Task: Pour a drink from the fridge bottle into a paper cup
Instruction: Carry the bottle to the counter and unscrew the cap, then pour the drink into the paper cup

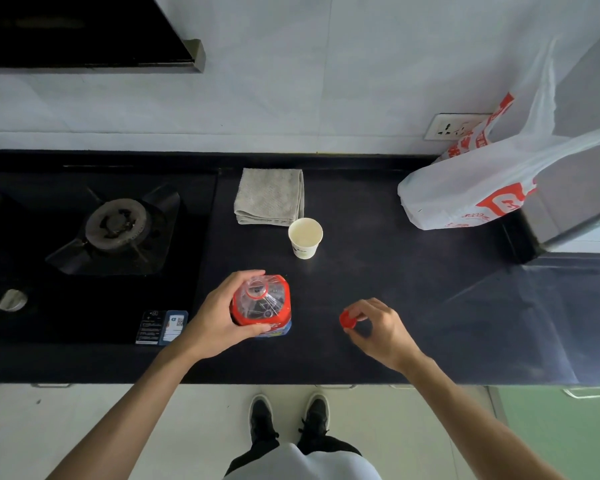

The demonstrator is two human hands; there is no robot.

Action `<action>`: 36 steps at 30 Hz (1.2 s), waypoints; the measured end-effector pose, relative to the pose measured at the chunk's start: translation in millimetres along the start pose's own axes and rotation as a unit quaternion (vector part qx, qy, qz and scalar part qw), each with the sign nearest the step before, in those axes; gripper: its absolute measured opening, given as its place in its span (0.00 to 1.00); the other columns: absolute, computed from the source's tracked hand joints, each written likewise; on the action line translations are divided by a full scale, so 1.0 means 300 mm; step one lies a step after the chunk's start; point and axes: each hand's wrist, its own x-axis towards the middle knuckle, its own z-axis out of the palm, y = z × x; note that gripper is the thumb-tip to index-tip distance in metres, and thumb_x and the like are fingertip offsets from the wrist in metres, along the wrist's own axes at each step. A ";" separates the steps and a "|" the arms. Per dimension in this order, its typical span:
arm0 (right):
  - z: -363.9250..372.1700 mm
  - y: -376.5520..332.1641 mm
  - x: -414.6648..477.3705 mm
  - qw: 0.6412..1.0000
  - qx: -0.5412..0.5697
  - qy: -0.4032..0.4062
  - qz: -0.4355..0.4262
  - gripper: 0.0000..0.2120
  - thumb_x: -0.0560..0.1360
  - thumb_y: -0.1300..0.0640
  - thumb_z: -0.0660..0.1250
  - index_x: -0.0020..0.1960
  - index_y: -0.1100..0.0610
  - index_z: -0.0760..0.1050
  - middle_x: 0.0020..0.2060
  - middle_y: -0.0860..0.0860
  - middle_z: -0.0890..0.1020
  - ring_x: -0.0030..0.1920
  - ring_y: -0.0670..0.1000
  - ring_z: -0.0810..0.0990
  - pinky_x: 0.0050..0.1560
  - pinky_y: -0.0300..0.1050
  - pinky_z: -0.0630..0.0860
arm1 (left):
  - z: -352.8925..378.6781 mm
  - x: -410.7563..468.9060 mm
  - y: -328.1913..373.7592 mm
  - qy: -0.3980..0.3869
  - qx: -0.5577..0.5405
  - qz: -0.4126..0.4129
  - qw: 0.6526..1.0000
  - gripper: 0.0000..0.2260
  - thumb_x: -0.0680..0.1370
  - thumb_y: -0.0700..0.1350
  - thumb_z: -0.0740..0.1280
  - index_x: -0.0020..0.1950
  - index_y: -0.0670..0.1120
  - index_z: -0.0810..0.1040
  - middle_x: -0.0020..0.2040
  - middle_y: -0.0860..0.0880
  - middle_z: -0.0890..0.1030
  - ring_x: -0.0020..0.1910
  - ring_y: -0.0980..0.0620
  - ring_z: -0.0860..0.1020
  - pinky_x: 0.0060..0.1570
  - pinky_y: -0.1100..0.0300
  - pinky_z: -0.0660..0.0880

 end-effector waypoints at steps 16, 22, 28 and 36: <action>0.043 0.189 -0.059 0.997 -0.050 -0.051 0.034 0.21 0.71 0.60 0.75 0.61 0.52 0.73 0.52 0.49 0.80 0.52 0.51 0.77 0.49 0.49 0.80 | 0.022 -0.003 0.013 0.021 0.002 -0.030 0.999 0.39 0.66 0.46 0.82 0.70 0.63 0.66 0.64 0.66 0.72 0.66 0.61 0.73 0.55 0.61 0.81; 0.004 0.174 0.026 0.997 -0.052 -0.038 0.035 0.28 0.69 0.49 0.74 0.66 0.52 0.70 0.60 0.47 0.75 0.59 0.50 0.74 0.61 0.51 0.72 | 0.021 -0.004 0.016 0.020 -0.001 -0.044 0.999 0.39 0.66 0.46 0.82 0.71 0.61 0.66 0.65 0.63 0.72 0.66 0.60 0.73 0.55 0.60 0.81; 0.004 0.112 0.297 0.995 0.037 -0.016 0.087 0.37 0.69 0.52 0.78 0.72 0.55 0.64 0.64 0.49 0.73 0.61 0.48 0.73 0.64 0.45 0.71 | 0.023 -0.007 0.024 0.020 -0.017 -0.053 0.998 0.40 0.66 0.46 0.82 0.71 0.62 0.66 0.65 0.65 0.71 0.67 0.60 0.73 0.56 0.61 0.80; 0.073 0.045 0.536 0.978 0.155 0.012 0.139 0.48 0.65 0.56 0.81 0.76 0.54 0.56 0.69 0.52 0.71 0.67 0.50 0.71 0.67 0.49 0.72 | 0.018 0.003 0.040 0.007 -0.019 -0.056 0.998 0.40 0.64 0.45 0.83 0.69 0.63 0.66 0.63 0.70 0.70 0.66 0.65 0.71 0.55 0.65 0.79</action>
